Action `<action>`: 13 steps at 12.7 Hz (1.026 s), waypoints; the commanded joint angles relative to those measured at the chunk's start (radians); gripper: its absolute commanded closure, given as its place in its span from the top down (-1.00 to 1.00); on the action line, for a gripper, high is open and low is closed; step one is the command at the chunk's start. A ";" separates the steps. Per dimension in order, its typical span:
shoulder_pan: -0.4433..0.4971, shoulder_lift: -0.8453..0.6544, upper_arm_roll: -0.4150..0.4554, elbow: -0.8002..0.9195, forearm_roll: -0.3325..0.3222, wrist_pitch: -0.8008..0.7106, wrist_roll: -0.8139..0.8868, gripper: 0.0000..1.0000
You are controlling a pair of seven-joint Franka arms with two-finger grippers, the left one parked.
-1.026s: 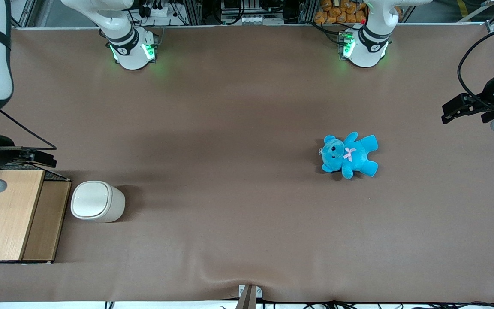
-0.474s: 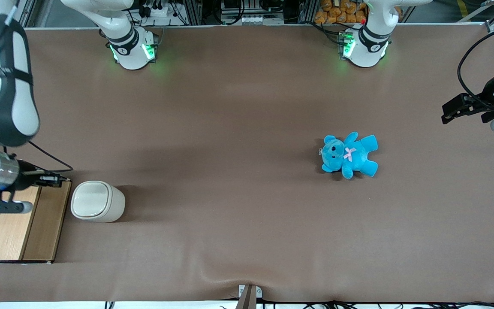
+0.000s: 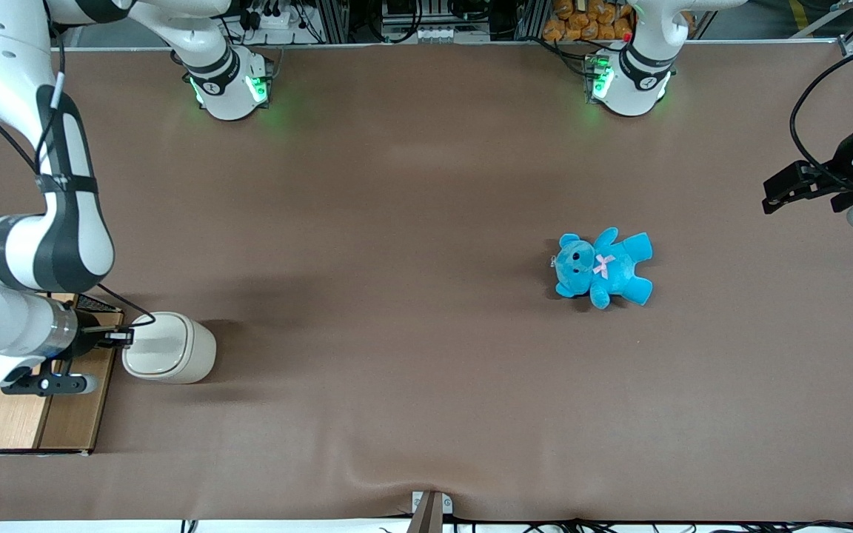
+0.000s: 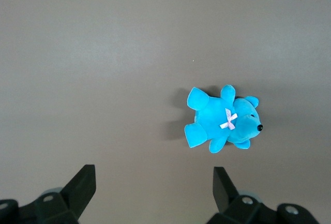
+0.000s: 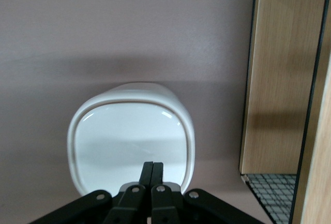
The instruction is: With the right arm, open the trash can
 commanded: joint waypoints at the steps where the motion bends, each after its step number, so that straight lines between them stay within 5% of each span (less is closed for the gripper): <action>1: -0.006 0.036 -0.001 0.019 -0.020 0.022 -0.012 -1.00; 13: 0.009 0.027 -0.003 -0.083 -0.017 0.024 0.024 -1.00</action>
